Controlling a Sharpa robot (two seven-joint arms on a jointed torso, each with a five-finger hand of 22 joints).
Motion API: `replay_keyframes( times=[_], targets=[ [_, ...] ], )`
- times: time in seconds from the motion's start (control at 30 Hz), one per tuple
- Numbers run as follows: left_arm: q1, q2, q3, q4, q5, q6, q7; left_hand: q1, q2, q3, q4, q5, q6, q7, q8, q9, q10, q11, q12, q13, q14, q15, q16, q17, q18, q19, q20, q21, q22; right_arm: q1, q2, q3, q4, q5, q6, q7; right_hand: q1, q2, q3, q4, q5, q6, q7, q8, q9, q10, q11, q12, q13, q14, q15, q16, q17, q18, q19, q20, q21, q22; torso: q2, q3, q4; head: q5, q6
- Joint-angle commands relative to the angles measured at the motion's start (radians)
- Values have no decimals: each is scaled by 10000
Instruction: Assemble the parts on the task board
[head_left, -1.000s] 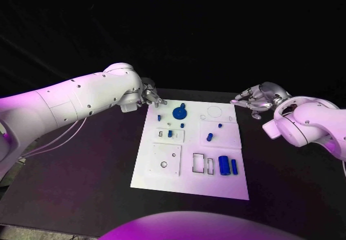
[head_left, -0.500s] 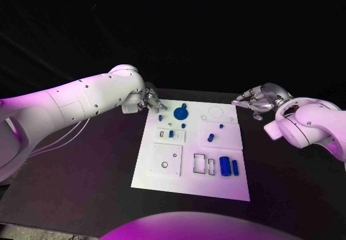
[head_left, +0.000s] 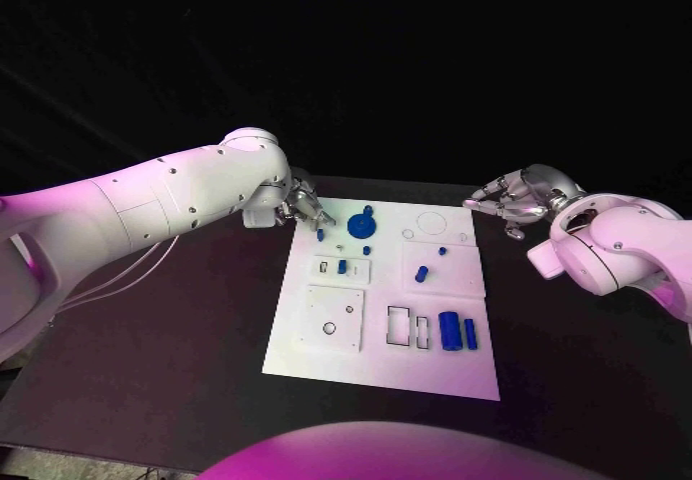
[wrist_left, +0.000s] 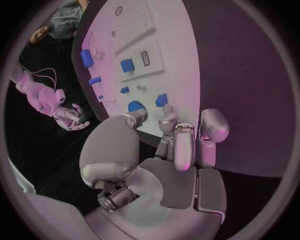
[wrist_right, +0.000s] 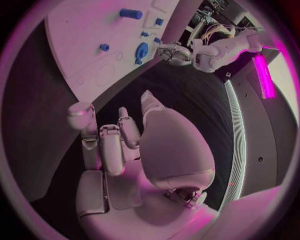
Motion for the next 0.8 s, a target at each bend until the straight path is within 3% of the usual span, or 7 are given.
replay_keyframes(
  times=[0.03, 0.8],
  targets=[
    [10, 8, 1, 34, 73, 498, 4, -18, 28, -66, 12, 57, 45, 31, -38, -19, -72, 28, -44, -7, 589, 70, -66, 1431, 193, -10, 77, -21, 19, -4, 0, 2, 13, -28, -21, 88, -78, 60, -49, 1, 19, -75, 28, 33, 16, -68, 25, -48, -10, 372, 38, -59, 224, 69, -36, 10, -48, -4, -1, -3, 3, 9, -13],
    [6, -18, -19, 21, 172, 505, 24, 257, 302, -71, -15, 62, 130, 33, -82, -91, -130, 30, -50, -46, 573, 76, -75, 1418, 193, -7, 90, -20, 39, -7, 16, 1, -12, -23, 41, 69, -78, 60, -49, 1, 19, -75, 28, 33, 16, -68, 25, -48, -10, 372, 38, -59, 224, 69, -36, 10, -48, -4, 8, -18, 3, 22, -14]
  ],
)
